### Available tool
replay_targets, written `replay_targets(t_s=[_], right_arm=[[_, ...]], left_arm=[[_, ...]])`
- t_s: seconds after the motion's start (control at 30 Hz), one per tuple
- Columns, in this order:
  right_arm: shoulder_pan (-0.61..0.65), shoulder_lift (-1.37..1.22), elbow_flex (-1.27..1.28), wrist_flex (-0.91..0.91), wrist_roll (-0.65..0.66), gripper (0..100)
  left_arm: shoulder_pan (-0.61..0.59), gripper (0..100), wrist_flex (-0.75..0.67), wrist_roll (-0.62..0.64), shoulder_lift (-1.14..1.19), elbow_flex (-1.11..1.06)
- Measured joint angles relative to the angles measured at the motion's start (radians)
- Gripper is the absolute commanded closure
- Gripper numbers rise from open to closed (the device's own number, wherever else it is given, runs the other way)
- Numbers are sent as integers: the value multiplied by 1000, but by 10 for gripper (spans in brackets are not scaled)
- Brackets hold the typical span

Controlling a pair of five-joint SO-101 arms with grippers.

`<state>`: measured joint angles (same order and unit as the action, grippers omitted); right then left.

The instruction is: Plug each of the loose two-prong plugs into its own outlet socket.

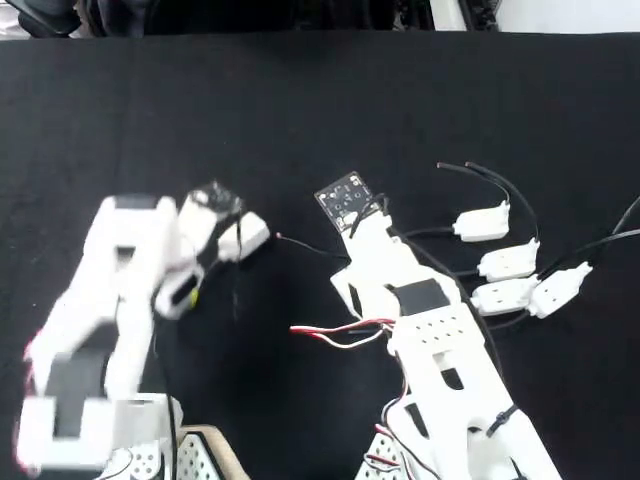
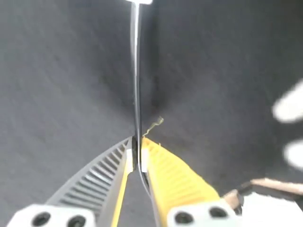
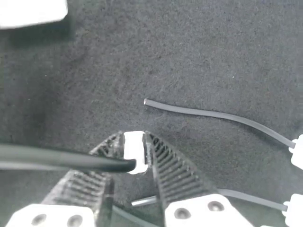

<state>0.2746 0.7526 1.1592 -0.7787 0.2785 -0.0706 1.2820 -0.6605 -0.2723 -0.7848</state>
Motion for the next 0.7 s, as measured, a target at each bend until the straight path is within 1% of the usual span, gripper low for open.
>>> replay_targets(t_s=[0.1,0.17,0.23,0.3,0.4,0.47,0.53,0.7], right_arm=[[0,0,0,0,0,987],[0,0,0,0,0,987],[0,0,0,0,0,987],[0,0,0,0,0,987],[0,0,0,0,0,987],[0,0,0,0,0,987],[0,0,0,0,0,987],[0,0,0,0,0,987]], left_arm=[[26,970,20,0,-261,-199],[29,970,74,0,-411,-278],[26,967,95,-8,-540,-327],[-8,967,114,-9,-649,-358],[-51,966,127,-43,-778,-388],[-55,948,129,-54,-842,-407],[-55,873,129,-54,-888,-414],[-20,624,129,-38,-933,-414]])
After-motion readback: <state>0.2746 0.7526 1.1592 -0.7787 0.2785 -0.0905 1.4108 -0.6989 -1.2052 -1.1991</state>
